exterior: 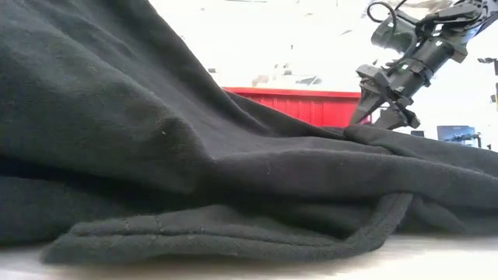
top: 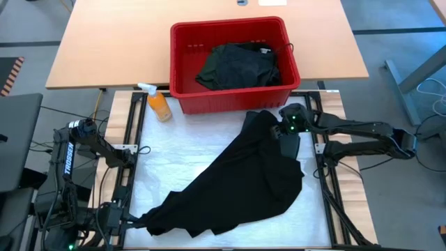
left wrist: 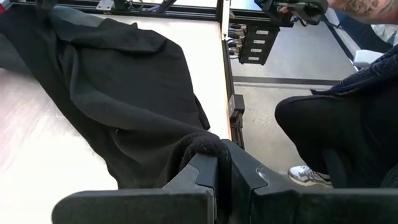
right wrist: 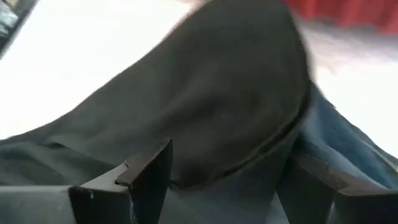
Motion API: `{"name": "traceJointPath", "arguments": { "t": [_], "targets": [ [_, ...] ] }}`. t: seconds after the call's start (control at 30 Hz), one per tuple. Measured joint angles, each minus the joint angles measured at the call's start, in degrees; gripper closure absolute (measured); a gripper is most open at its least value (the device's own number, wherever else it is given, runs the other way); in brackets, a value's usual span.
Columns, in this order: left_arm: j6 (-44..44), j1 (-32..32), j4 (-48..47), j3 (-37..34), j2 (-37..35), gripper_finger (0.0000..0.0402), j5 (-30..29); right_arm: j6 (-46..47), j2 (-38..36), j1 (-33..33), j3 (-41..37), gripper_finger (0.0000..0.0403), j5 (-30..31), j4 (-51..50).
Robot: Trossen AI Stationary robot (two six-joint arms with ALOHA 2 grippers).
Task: Fold Laundry from Bin
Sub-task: Fold the black shirt
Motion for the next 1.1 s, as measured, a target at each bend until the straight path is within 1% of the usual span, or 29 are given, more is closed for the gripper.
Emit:
{"name": "traceJointPath", "arguments": {
  "t": [0.1, 0.17, 0.2, 0.27, 0.37, 0.4, 0.43, 0.5, 0.6, 0.73, 0.83, 0.9, 1.0, 1.1],
  "targets": [
    [-0.1, 0.0, 0.1, 0.0, 0.0, 0.0401, 0.1, 0.3, 1.6, 0.5, 0.0, 0.0128, 0.0, 1.9],
    [0.0, 0.0, 0.3, 0.0, 0.0, 0.0402, 0.2, 0.5, 2.8, 0.1, 0.0, 0.0152, 0.0, 1.9],
    [0.0, 0.0, 0.3, 0.0, 0.0, 0.0402, 0.2, 0.5, 3.3, -0.1, 0.0, 0.0171, 0.0, 1.9],
    [0.2, 0.0, 0.3, 0.0, 0.0, 0.0401, 0.3, 0.5, 4.0, -0.6, 0.0, 0.0227, 0.0, 2.0],
    [0.5, 0.0, 0.3, 0.0, 0.0, 0.0402, -0.4, -2.2, 4.1, -1.1, 0.0, 0.0336, -0.3, 3.0],
    [0.9, 0.0, 0.3, 0.0, 0.0, 0.0401, -0.8, -3.3, 3.8, -1.3, 0.0, 0.0366, -1.2, 3.4],
    [1.5, 0.0, 0.4, 0.0, 0.0, 0.0401, -1.5, -4.0, 3.3, -1.6, 0.0, 0.0379, -2.0, 3.8],
    [2.6, 0.0, 0.4, 0.0, 0.0, 0.0401, -4.5, -4.2, 1.8, -2.2, 0.7, 0.0377, -4.3, 3.7],
    [5.7, 0.0, 0.4, 0.1, 0.0, 0.0401, -12.1, -5.8, -2.2, -3.2, 2.5, 0.0372, -9.6, 3.7],
    [12.4, 0.0, 0.4, 2.4, -0.1, 0.0402, -20.1, -6.1, -10.2, -4.7, 6.4, 0.0381, -19.0, 4.7],
    [18.1, -0.6, 0.4, 4.6, -0.1, 0.0401, -24.6, -5.8, -18.0, -6.4, 10.0, 0.0381, -24.3, 4.4],
    [21.4, -1.3, 0.4, 6.0, -0.1, 0.0401, -26.1, -5.7, -23.8, -7.8, 12.6, 0.0379, -25.7, 1.7],
    [24.4, -2.1, 0.2, 7.5, -0.1, 0.0402, -26.9, -6.1, -33.0, -9.9, 17.3, 0.0378, -25.5, -5.4],
    [25.5, -2.9, -0.8, 8.5, -0.1, 0.0401, -27.9, -6.2, -42.0, -11.8, 22.7, 0.038, -21.4, -13.6]
  ]
}}
